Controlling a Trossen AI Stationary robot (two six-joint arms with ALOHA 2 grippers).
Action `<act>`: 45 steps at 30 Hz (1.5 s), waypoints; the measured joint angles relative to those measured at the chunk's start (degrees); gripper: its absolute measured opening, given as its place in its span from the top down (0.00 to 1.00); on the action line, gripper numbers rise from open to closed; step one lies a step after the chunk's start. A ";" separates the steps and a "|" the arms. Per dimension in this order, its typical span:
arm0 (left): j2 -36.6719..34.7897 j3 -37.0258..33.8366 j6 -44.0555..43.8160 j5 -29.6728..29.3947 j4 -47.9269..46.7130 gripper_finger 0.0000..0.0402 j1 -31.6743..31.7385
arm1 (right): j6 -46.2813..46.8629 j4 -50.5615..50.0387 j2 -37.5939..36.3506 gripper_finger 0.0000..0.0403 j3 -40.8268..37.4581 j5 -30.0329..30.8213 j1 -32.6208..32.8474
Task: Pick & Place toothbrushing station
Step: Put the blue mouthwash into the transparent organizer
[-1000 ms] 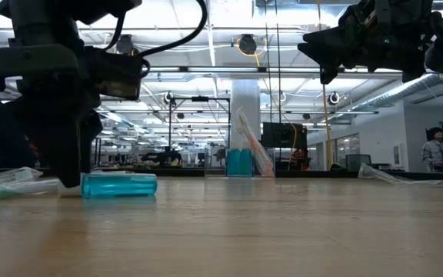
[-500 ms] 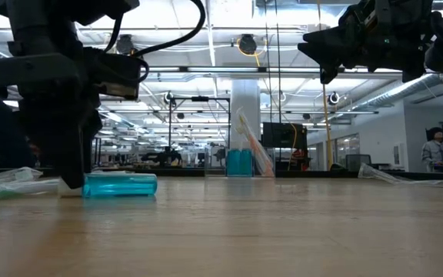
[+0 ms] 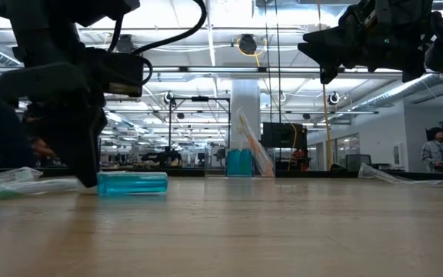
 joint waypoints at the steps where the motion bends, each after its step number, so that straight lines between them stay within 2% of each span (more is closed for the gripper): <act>1: 0.00 0.00 0.31 -0.31 0.08 0.72 0.00 | 0.00 0.00 0.00 0.74 0.00 0.00 0.01; 4: 0.00 -0.02 1.94 -0.67 0.69 0.75 0.00 | 0.00 0.00 0.00 0.74 0.00 0.00 0.00; 9: 0.04 -0.02 4.41 -1.83 1.16 0.74 -0.02 | -0.02 0.00 0.00 0.74 0.00 0.00 0.00; 15: -0.09 -0.04 7.65 -5.90 1.19 0.74 0.05 | 0.00 -0.01 0.00 0.74 0.00 0.00 0.01; 21: -0.11 1.72 14.85 -10.63 1.11 0.74 1.46 | 2.38 -0.20 0.00 0.74 0.00 0.57 0.02; 24: -0.11 3.71 21.56 -13.96 0.83 0.74 2.36 | 5.43 -3.71 0.00 0.74 0.00 5.72 1.48; 28: -0.13 7.31 31.11 -17.48 -0.31 0.74 4.36 | 1.53 -11.13 0.04 0.74 0.05 11.18 5.30; 33: -0.15 12.49 38.51 -15.88 -3.47 0.74 8.99 | -5.28 -17.03 0.24 0.71 2.50 17.03 11.73; 38: -0.15 17.70 44.38 -14.03 -7.81 0.74 13.12 | -11.62 -25.11 5.63 0.59 7.92 25.49 19.18; 42: -0.15 20.21 50.94 -15.04 -8.27 0.74 14.67 | -11.40 -22.76 14.22 0.49 12.00 29.99 21.72; 45: -0.19 20.85 55.49 -21.03 -7.11 0.74 14.95 | -4.32 -15.53 19.67 0.44 13.96 29.90 20.60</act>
